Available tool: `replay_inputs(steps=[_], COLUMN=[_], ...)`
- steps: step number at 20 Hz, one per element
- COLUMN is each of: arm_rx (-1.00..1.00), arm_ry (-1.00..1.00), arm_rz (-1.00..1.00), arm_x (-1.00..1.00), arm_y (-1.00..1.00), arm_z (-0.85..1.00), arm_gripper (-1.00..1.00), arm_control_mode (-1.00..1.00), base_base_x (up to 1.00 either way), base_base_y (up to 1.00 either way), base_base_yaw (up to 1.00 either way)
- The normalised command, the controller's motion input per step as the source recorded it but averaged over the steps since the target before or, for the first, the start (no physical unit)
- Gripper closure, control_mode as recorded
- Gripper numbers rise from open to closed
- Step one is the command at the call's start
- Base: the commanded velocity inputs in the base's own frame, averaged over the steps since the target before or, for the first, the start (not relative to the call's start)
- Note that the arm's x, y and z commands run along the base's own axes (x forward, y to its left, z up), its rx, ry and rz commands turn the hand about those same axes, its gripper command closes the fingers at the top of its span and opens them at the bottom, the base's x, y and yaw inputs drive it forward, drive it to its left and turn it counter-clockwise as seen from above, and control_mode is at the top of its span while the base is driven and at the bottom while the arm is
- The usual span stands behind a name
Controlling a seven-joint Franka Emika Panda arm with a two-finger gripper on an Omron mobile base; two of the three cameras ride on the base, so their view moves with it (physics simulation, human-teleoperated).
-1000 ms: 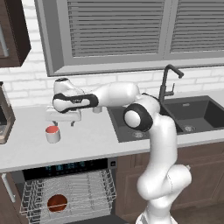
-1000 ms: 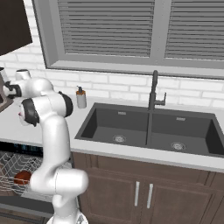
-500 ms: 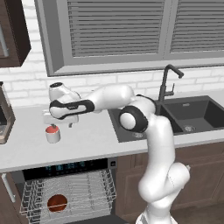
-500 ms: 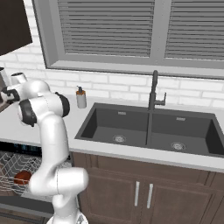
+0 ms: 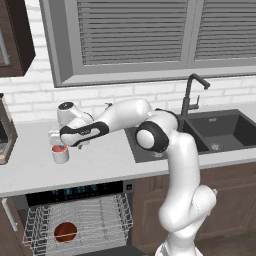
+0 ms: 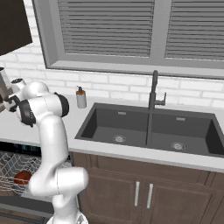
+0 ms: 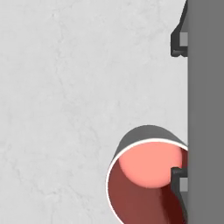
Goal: Pick up the cup and bowl from the counter, place them in the dishwasher, and close the dishwasher door.
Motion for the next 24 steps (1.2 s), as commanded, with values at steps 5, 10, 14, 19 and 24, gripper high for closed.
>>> replay_inputs(steps=[5,10,14,19,24], arm_rx=[0.06,0.05,0.02,0.0,0.0], arm_ry=[-0.02,0.0,0.0,0.0,0.0], arm_rz=[0.0,0.0,0.0,0.0,0.0], arm_x=[0.34,0.27,0.25,0.15,0.05], arm_y=[0.06,0.21,0.28,0.24,0.22], arm_z=[0.0,-0.04,-0.11,-0.2,-0.16], arm_gripper=[-1.0,-1.0,-1.0,-1.0,-1.0], arm_control_mode=[-1.0,-1.0,-1.0,-1.0,-1.0], base_base_x=[0.0,0.0,0.0,0.0,0.0], base_base_y=[0.0,0.0,0.0,0.0,0.0], base_base_yaw=[0.0,0.0,0.0,0.0,0.0])
